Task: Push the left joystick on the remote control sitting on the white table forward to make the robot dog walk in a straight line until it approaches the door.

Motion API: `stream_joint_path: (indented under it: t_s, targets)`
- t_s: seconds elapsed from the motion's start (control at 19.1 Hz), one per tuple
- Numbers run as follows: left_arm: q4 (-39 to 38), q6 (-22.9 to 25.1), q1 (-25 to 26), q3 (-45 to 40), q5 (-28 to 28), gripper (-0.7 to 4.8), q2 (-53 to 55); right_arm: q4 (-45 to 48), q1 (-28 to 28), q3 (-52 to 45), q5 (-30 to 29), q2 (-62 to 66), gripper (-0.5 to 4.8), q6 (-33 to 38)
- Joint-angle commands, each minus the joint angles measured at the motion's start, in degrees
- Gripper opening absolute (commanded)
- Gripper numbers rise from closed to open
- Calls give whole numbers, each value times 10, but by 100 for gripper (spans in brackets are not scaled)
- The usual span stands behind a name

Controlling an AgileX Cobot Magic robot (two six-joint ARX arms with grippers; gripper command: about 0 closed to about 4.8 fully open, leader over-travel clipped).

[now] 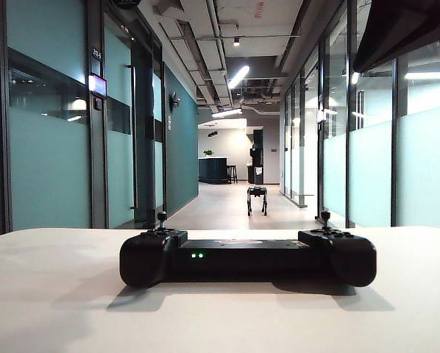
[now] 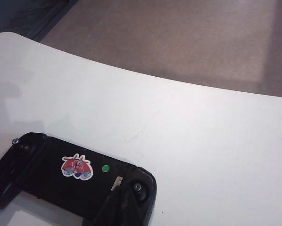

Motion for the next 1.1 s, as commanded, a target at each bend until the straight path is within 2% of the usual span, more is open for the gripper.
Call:
stream_joint_path:
  t_s: [0.05, 0.37, 0.58, 0.79, 0.89, 1.1]
  targets:
    - [10, 16, 2, -18, -27, -6, 0, 13, 0, 4, 0, -2, -1, 2]
    - [17, 15, 4, -64, -43, -6, 0, 13, 0, 4, 0, -2, -1, 2]
    - [37, 14, 31, -88, -18, -6, 0, 13, 0, 4, 1, -2, -1, 2]
    - [37, 23, 69, -88, -12, -6, 0, 13, 0, 4, 0, -2, -1, 2]
    - [37, 41, 74, -88, -12, -6, 0, 13, 0, 4, 0, -2, -1, 2]
    - [37, 40, 73, -88, -12, -6, 0, 13, 0, 4, 0, -2, -1, 2]
